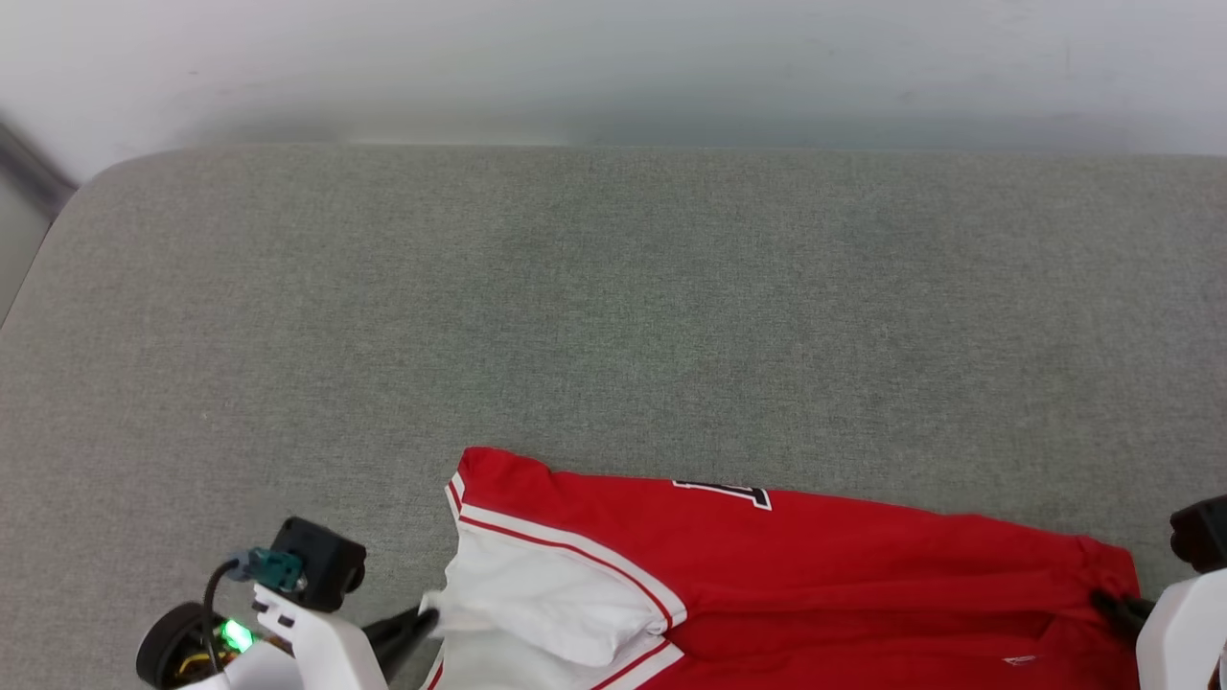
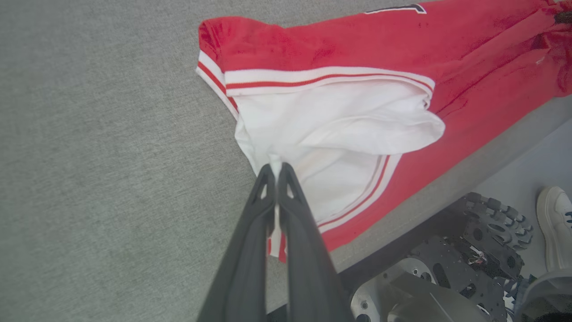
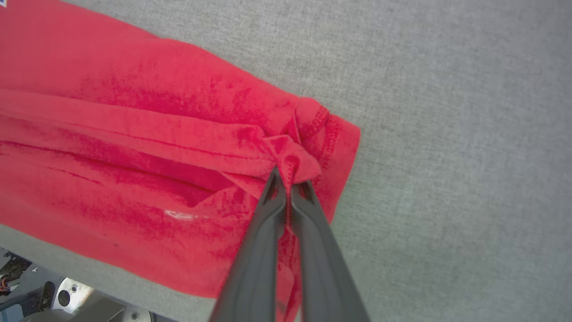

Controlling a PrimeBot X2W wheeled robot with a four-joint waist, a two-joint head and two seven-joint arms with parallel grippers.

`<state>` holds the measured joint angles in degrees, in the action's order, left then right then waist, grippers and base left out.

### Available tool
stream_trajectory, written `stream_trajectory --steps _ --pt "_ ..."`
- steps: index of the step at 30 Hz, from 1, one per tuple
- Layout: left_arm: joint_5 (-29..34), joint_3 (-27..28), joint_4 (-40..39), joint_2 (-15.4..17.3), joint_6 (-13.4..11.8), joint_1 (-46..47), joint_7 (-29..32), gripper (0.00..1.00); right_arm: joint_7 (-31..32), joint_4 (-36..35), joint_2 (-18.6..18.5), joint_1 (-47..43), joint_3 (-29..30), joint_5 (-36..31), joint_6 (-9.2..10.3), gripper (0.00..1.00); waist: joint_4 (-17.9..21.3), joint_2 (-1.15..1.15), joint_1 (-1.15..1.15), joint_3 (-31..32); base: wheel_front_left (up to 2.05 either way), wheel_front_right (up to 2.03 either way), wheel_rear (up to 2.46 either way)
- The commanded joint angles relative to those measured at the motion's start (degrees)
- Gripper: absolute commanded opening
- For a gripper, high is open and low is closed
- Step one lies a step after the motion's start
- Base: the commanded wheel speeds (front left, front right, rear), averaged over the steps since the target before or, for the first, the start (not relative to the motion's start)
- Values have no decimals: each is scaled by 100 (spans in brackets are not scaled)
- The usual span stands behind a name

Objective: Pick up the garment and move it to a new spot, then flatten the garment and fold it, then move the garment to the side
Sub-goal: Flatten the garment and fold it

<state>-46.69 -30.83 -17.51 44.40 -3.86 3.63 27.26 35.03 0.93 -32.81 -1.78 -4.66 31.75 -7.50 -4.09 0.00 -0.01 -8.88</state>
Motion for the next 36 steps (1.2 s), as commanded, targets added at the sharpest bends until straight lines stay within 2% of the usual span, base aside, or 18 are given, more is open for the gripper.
stream_trajectory --steps 1,10,15,21,22,23,24,29,36 --pt "-2 -36 81 10 13 -116 -45 0 -18 -34 -112 -116 -81 -21 2 0 -9 0 1 -4 0 0 0" --pt "97 -409 609 -269 231 -95 -61 0 -180 64 -540 -224 -603 29 2 0 -33 0 1 -94 0 0 0" --pt "413 -664 968 -330 394 78 -108 0 -356 186 -737 -98 -957 -62 2 0 -21 0 1 -127 0 0 0" --pt "603 -864 1386 -560 491 161 -265 0 -590 413 -793 49 -1328 -53 2 0 7 0 1 -75 0 0 0" --pt "659 -891 1455 -577 489 161 -290 15 -610 472 -784 53 -1365 -51 2 21 9 0 1 -50 0 0 0" --pt "735 -927 1527 -582 475 167 -323 53 -662 502 -770 68 -1406 -49 2 48 14 0 1 -16 0 0 0" --pt "792 -964 1574 -596 469 155 -362 100 -701 544 -725 89 -1399 -12 2 100 22 0 1 17 0 0 0" --pt "650 -809 1705 -895 361 36 -854 100 -855 606 -596 126 -1267 112 3 100 27 0 1 223 0 0 0" --pt "594 -247 1605 -1116 80 -17 -1939 100 -909 155 -266 -20 -758 346 2 100 39 0 1 446 0 0 0"
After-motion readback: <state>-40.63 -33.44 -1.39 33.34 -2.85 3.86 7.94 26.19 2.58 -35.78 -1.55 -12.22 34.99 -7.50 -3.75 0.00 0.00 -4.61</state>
